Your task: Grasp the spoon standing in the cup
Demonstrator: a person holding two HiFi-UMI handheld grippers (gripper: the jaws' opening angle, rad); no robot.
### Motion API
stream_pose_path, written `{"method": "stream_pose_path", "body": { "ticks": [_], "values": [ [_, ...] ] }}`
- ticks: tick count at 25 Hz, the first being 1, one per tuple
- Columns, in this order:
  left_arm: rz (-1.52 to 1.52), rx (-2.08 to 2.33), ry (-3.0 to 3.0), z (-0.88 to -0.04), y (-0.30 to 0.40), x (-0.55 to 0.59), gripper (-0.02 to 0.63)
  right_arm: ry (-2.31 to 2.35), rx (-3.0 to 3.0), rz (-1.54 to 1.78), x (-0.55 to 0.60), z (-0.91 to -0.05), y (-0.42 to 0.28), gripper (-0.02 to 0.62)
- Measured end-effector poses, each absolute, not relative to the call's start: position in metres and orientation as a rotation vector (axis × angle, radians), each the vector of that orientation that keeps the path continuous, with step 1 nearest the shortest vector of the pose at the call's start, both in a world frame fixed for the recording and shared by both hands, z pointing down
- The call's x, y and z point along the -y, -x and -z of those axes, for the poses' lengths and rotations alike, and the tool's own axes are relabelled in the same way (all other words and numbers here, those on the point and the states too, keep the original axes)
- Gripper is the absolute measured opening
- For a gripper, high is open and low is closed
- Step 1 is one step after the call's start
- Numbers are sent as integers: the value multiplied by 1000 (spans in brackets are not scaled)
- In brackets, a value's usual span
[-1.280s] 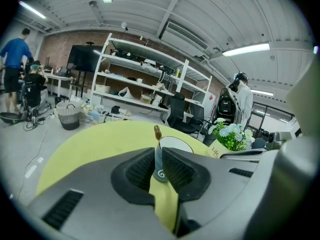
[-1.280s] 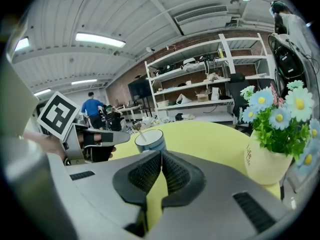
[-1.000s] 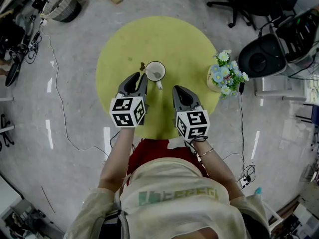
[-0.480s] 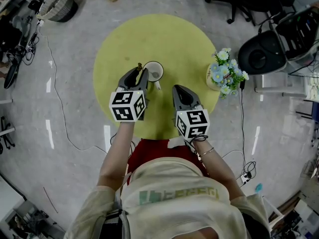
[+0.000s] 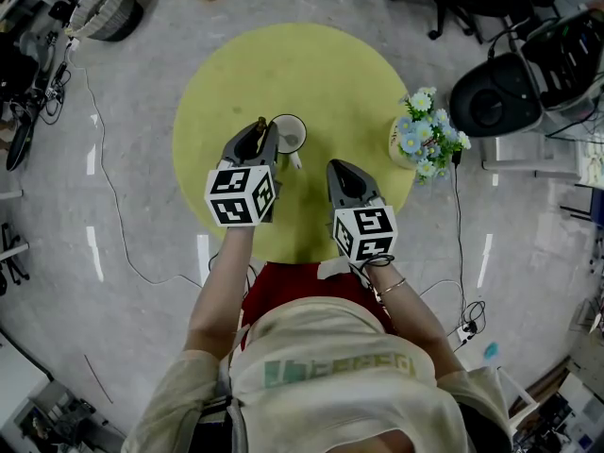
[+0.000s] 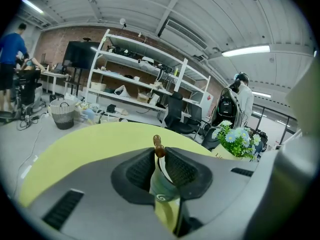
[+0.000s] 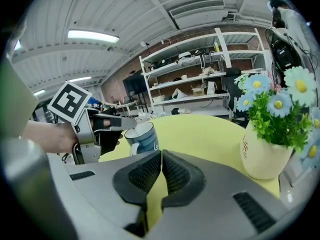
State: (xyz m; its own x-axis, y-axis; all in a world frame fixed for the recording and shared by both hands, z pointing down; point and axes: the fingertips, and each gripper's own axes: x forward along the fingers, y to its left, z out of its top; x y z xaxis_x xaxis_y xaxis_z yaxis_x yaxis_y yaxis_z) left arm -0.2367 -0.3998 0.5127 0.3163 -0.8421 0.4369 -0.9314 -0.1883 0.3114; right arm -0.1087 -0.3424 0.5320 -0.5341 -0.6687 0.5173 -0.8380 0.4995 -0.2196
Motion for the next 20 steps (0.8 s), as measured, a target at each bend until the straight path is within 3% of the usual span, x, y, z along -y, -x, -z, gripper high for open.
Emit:
{"method": "stream_pose_path", "body": {
  "ticks": [20],
  "values": [
    [-199,1626,-2113,-491,242,396,58,-1267,2380,-626,331,-529,107,37]
  ]
}}
